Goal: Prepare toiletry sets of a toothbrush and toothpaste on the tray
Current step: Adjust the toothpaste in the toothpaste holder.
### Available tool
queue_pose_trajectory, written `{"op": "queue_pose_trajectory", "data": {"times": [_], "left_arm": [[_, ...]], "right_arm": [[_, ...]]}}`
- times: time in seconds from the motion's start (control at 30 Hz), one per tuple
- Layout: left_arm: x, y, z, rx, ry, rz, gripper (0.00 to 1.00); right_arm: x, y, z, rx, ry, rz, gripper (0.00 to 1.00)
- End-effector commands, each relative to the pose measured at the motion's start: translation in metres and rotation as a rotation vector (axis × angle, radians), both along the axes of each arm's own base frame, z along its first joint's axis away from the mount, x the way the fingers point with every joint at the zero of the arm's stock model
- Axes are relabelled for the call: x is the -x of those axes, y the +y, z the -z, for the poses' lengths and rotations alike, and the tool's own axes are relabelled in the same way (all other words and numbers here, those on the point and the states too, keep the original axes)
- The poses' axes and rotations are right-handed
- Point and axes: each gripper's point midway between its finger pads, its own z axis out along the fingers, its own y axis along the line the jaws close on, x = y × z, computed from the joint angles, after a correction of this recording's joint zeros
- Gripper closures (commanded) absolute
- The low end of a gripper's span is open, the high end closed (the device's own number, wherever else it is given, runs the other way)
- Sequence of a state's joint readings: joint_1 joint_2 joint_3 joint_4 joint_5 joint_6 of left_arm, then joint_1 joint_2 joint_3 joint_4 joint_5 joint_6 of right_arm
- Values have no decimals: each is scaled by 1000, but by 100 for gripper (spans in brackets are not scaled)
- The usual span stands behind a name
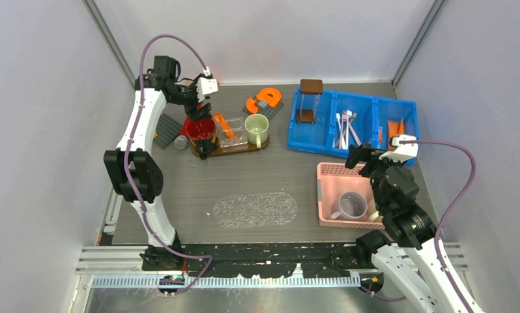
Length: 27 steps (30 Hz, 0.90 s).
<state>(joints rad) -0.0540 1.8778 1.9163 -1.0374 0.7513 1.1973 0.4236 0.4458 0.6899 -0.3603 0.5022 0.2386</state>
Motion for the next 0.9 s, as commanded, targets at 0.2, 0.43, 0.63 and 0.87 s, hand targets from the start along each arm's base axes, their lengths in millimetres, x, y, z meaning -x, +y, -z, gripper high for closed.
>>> {"op": "queue_pose_trajectory", "data": {"times": [0.2,0.43,0.63,0.87], "left_arm": [[-4,-17,13,107,26,147,29],[-16,-19,25,114,40,160,34],[-15,-21,36,122,81,182,40],[-12,-27,40,143,106,211,43]], "right_arm": [[-9,8,0,25,8,-25,8],[-12,9,5,36,27,-31,8],[-13,11,7,43,40,-34,8],[-15,12,11,52,54,-37,8]]}}
